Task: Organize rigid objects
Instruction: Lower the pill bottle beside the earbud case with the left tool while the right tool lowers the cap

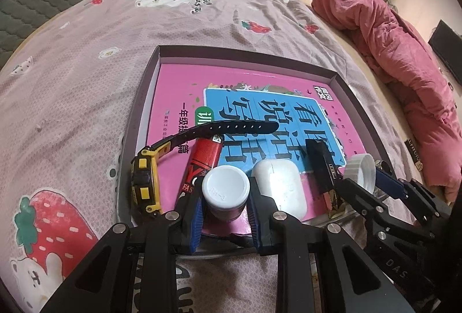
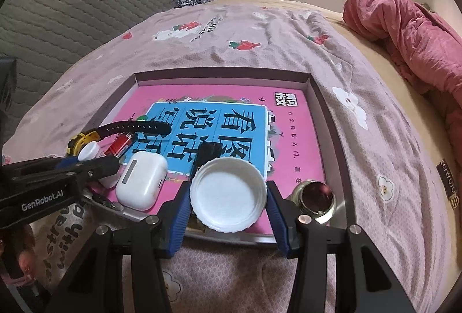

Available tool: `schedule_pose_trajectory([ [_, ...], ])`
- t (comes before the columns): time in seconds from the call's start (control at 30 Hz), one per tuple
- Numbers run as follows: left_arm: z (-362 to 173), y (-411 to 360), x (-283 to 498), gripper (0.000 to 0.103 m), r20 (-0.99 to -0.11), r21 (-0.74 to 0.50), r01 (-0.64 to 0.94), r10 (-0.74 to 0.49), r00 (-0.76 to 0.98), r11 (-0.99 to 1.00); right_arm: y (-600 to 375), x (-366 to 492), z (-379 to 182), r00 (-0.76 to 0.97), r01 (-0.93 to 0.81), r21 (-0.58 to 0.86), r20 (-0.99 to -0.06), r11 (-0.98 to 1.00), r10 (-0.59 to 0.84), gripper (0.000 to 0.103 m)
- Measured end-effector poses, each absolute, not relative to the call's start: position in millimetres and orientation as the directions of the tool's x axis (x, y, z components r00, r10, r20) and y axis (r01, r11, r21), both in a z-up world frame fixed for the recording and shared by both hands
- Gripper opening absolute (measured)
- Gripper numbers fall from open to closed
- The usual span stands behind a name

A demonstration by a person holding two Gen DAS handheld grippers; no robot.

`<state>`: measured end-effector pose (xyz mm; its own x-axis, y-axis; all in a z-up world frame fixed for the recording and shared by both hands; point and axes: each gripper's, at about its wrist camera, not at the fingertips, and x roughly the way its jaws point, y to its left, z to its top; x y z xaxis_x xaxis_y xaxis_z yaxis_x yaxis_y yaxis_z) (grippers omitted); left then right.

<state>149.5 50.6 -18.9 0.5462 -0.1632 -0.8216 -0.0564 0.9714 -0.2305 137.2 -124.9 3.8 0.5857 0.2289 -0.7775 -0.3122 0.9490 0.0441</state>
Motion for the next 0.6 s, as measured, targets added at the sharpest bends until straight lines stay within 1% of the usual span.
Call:
schedule_pose_trajectory([
  [0.33,-18.7,53.0,148.3,0.027,-0.821,-0.236,-0.062,-0.165,0.547,0.97,-120.5,142.8,3.4,0.583,-0.321,0.034,-0.781,0.946,0.226,0.05],
  [0.6,-19.2,53.6,149.4,0.027,-0.818,-0.244,-0.06,-0.172,0.549,0.968,-120.6,140.3,0.7,0.575,-0.31,0.072,-0.78,0.948,0.247,0.05],
])
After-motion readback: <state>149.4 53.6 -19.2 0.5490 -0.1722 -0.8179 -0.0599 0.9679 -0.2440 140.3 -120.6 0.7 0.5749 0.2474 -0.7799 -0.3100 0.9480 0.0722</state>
